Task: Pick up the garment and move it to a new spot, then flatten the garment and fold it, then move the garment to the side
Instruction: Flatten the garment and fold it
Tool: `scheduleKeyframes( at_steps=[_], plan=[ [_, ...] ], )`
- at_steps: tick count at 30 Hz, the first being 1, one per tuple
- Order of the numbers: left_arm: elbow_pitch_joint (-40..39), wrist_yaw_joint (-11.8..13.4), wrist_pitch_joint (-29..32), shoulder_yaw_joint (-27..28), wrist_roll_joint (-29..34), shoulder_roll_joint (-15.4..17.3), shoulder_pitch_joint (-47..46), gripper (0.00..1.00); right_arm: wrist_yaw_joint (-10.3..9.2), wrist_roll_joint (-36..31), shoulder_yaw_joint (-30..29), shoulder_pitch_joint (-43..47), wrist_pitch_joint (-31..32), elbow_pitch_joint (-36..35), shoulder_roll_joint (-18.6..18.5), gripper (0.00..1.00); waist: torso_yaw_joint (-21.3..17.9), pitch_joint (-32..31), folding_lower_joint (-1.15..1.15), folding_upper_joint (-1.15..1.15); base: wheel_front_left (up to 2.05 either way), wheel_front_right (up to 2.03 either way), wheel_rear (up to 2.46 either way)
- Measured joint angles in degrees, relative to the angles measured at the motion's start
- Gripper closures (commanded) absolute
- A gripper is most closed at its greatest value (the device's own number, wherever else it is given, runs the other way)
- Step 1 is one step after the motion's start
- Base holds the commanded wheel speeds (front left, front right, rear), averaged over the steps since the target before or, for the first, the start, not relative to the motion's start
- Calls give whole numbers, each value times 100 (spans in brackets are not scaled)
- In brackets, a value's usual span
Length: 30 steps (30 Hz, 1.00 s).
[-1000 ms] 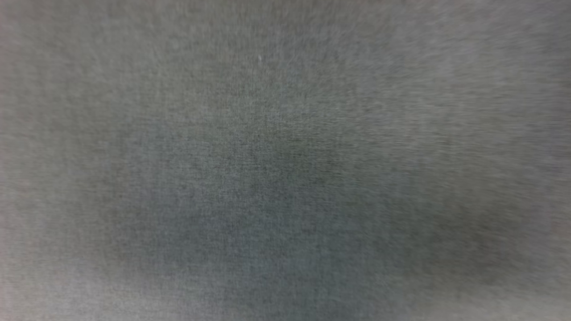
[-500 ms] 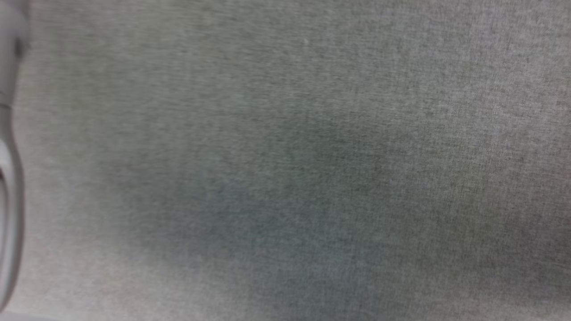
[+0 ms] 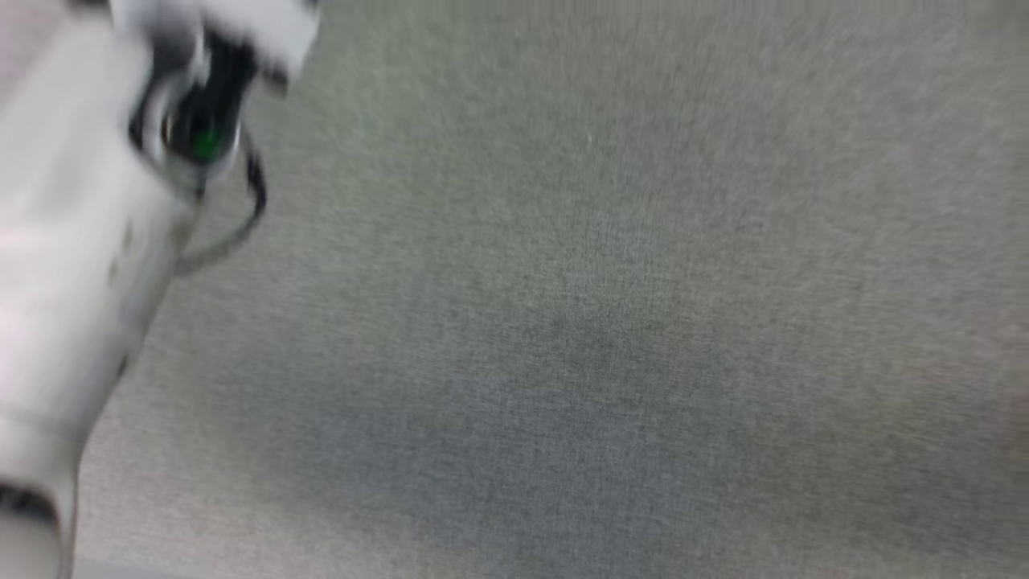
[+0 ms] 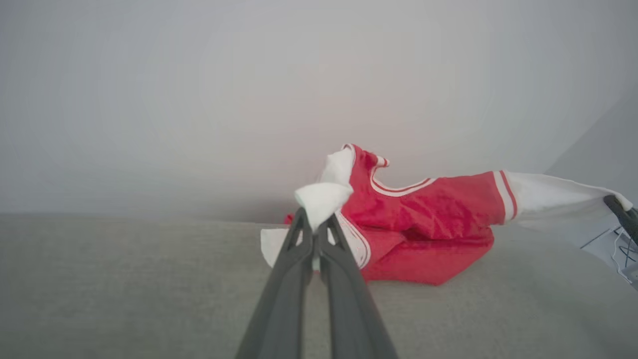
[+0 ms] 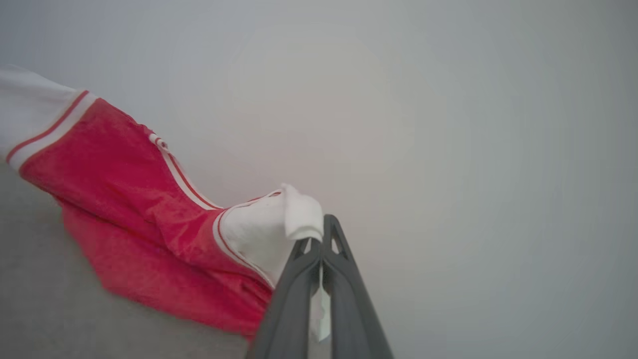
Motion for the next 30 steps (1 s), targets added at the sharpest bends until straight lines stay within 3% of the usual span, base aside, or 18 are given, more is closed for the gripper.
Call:
scheduleKeyframes(
  at_steps=[8, 18, 24, 30],
  plan=[
    [-1091, 59, -193, -233, -280, 886, 2052, 100, 0, 141, -828, 2959, 0, -1205, -247, 100, -75, -1013, 0, 0, 0, 0, 0],
    [-2840, 1062, -446, -597, -231, 1781, 4431, 100, 0, -512, -1970, 5960, 0, -2464, -133, 100, -206, -2094, 0, 0, 0, 0, 0],
    [-3183, 1584, -536, -579, -309, 1973, 5511, 100, 0, -936, -2709, 7359, 0, -3047, 254, 100, -266, -2498, 0, 0, 0, 0, 0],
    [-3142, 1751, -561, -431, -386, 1894, 6195, 100, 1, -1088, -3169, 8385, 0, -3165, 667, 100, -237, -2642, 0, 0, 0, 0, 0]
  ],
)
